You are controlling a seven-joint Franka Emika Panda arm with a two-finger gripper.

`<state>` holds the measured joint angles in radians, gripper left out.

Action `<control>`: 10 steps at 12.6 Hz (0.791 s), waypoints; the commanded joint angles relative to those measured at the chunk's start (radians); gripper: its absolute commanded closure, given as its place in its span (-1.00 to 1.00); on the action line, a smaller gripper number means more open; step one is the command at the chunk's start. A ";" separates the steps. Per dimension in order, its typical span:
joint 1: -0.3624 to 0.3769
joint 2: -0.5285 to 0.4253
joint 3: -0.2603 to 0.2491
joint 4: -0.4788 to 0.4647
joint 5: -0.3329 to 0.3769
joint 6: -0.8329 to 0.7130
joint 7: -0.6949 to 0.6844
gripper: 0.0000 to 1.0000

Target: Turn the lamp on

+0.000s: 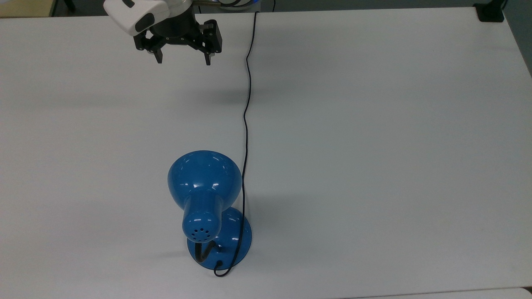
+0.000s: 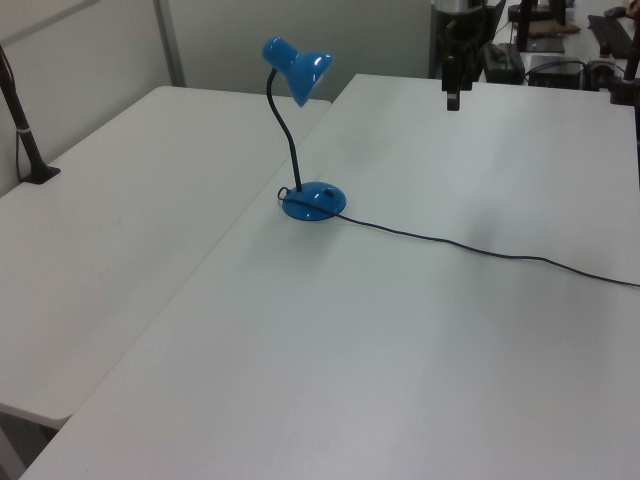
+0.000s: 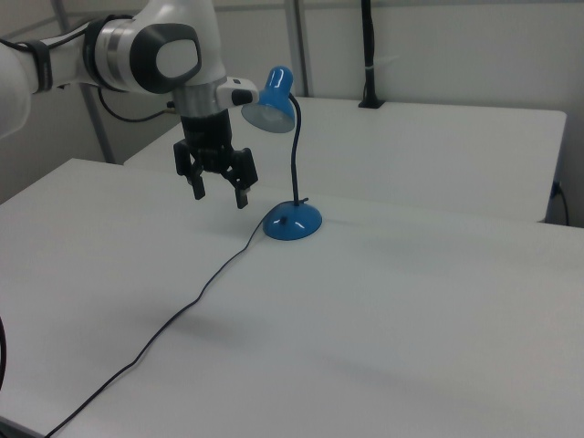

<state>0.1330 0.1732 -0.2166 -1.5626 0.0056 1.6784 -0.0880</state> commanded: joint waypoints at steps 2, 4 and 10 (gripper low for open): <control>0.004 0.005 -0.003 0.018 -0.019 -0.031 0.025 -1.00; 0.004 0.006 -0.003 0.018 -0.019 -0.031 0.025 -1.00; 0.005 0.017 -0.003 0.018 -0.021 0.004 0.022 -1.00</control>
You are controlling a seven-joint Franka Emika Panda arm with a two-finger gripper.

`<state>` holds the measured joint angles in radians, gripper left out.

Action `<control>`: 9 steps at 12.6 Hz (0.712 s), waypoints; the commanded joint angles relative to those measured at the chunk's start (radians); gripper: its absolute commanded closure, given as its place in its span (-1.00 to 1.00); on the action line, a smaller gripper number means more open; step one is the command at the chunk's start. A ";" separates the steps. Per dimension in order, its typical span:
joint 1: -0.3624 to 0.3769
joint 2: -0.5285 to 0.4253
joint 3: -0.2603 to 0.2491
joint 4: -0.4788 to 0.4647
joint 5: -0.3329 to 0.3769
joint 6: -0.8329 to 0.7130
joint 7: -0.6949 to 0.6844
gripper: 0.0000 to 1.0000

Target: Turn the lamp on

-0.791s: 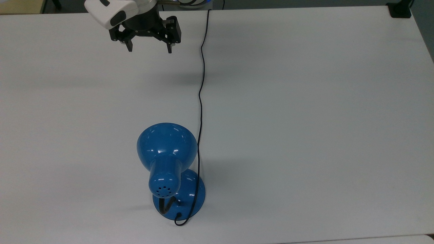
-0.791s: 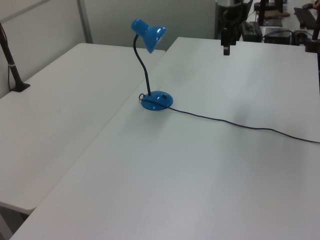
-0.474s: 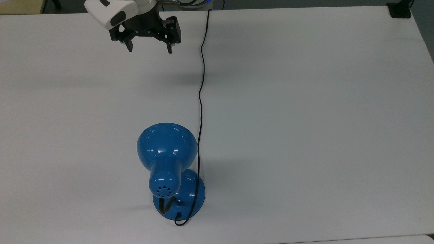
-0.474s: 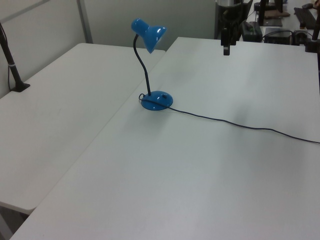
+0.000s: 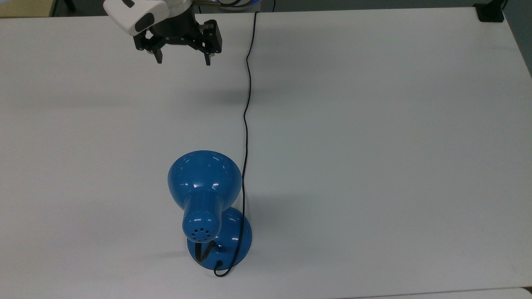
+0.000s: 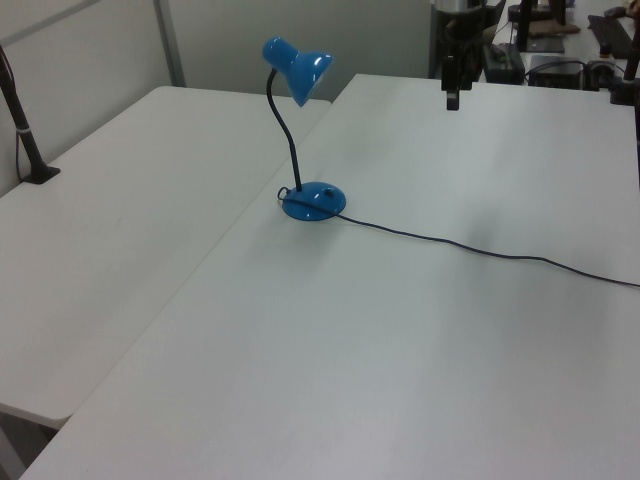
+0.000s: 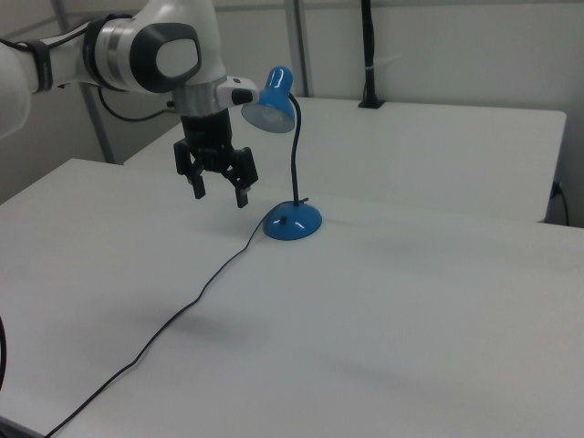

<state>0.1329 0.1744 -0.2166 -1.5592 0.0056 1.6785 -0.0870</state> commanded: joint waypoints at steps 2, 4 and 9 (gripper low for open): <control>0.004 0.022 -0.003 0.014 -0.019 0.047 0.009 -1.00; 0.002 0.034 -0.001 0.014 -0.012 0.079 -0.049 -0.32; 0.010 0.114 0.006 0.013 0.034 0.280 -0.073 1.00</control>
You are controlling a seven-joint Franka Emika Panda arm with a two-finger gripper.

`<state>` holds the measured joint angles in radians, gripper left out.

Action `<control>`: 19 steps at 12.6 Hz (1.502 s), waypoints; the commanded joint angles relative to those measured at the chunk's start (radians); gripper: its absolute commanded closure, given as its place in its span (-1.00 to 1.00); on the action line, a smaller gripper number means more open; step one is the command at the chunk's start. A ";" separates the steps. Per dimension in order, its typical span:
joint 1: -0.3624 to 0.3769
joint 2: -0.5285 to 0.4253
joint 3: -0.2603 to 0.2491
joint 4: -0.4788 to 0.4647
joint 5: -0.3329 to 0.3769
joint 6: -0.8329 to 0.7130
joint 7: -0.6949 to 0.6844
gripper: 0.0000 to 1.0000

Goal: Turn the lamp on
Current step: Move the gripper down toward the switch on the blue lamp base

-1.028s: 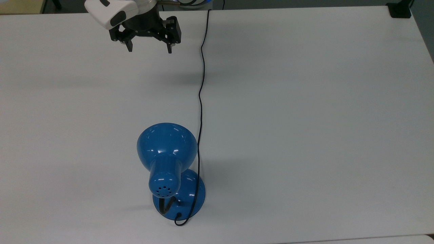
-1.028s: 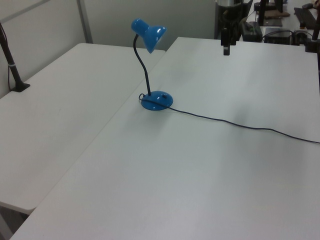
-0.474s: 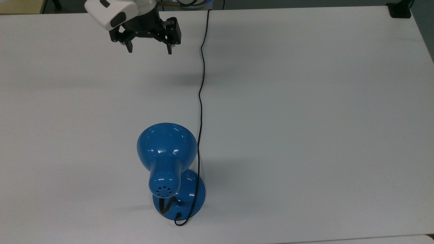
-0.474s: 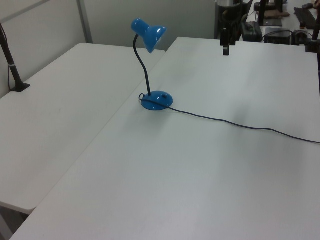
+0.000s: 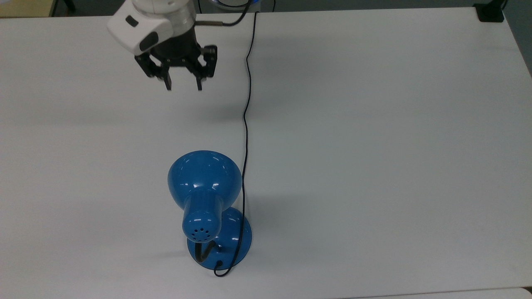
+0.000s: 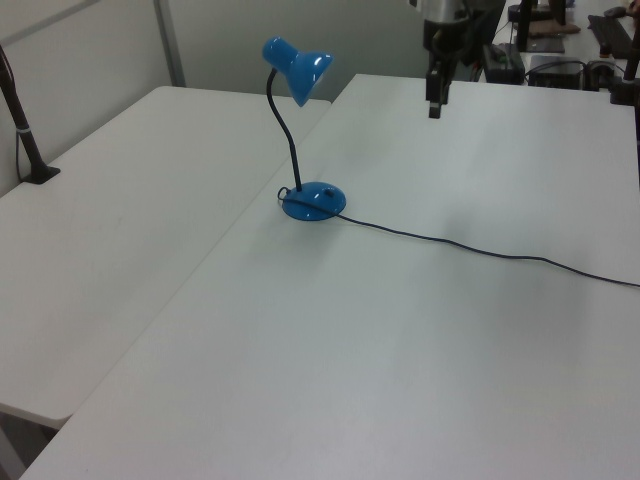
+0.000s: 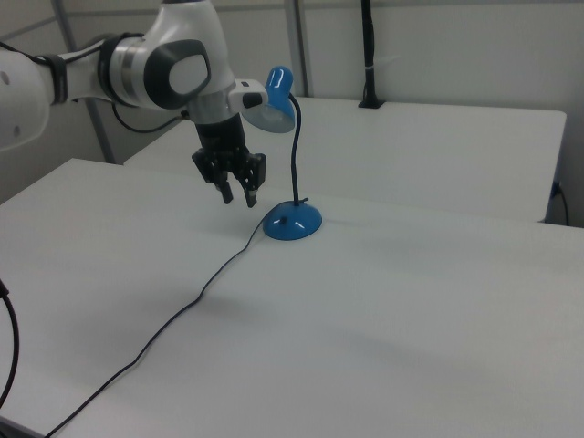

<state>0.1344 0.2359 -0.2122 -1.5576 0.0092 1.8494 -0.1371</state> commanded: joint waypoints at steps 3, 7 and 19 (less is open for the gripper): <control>0.013 0.118 0.004 0.013 0.051 0.258 -0.013 1.00; 0.013 0.201 0.017 0.016 0.092 0.460 -0.007 1.00; 0.048 0.491 0.025 0.206 0.080 0.730 0.103 1.00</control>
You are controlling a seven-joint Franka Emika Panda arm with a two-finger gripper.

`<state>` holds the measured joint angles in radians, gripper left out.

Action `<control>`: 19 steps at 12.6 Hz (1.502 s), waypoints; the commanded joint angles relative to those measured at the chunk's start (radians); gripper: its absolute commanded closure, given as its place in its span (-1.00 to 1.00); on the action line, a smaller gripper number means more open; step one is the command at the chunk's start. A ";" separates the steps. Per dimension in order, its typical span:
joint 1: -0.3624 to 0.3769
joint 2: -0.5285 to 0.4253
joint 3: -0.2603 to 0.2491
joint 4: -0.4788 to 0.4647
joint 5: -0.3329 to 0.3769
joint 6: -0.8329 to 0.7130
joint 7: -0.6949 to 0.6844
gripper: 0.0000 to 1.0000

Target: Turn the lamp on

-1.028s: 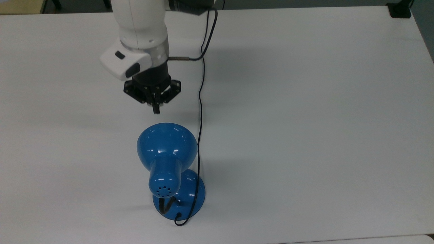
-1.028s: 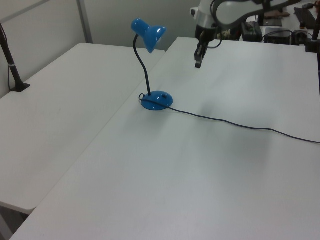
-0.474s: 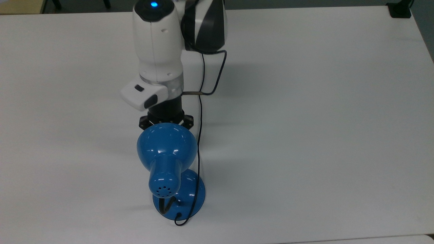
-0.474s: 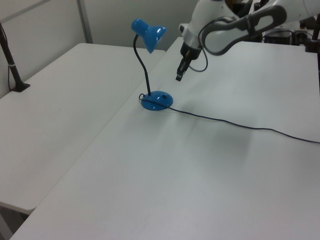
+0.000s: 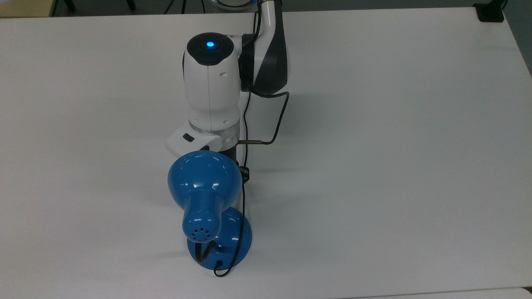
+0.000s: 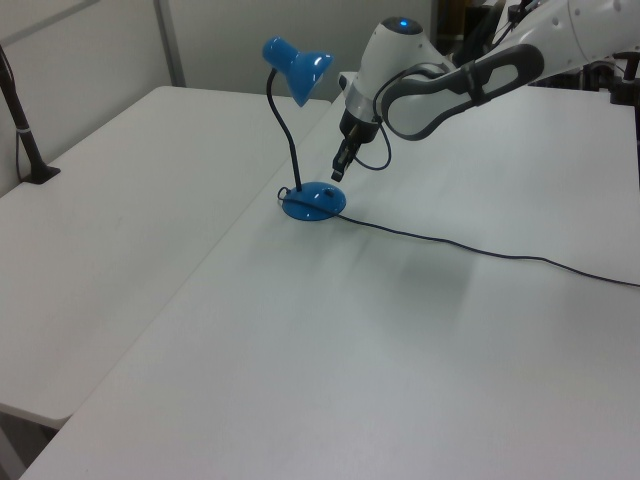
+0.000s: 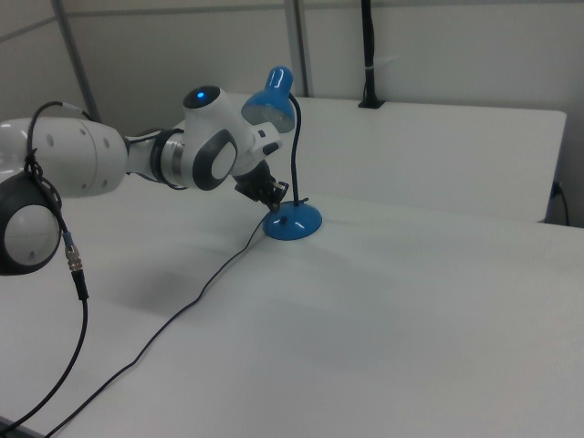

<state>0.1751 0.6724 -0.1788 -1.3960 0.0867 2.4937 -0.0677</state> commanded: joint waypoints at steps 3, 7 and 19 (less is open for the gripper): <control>0.007 0.075 -0.008 0.049 0.002 0.116 0.035 1.00; 0.009 0.088 -0.010 0.049 -0.025 0.117 0.034 1.00; 0.015 0.141 -0.011 0.051 -0.071 0.203 0.066 1.00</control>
<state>0.1787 0.7737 -0.1788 -1.3638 0.0427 2.6687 -0.0364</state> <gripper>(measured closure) 0.991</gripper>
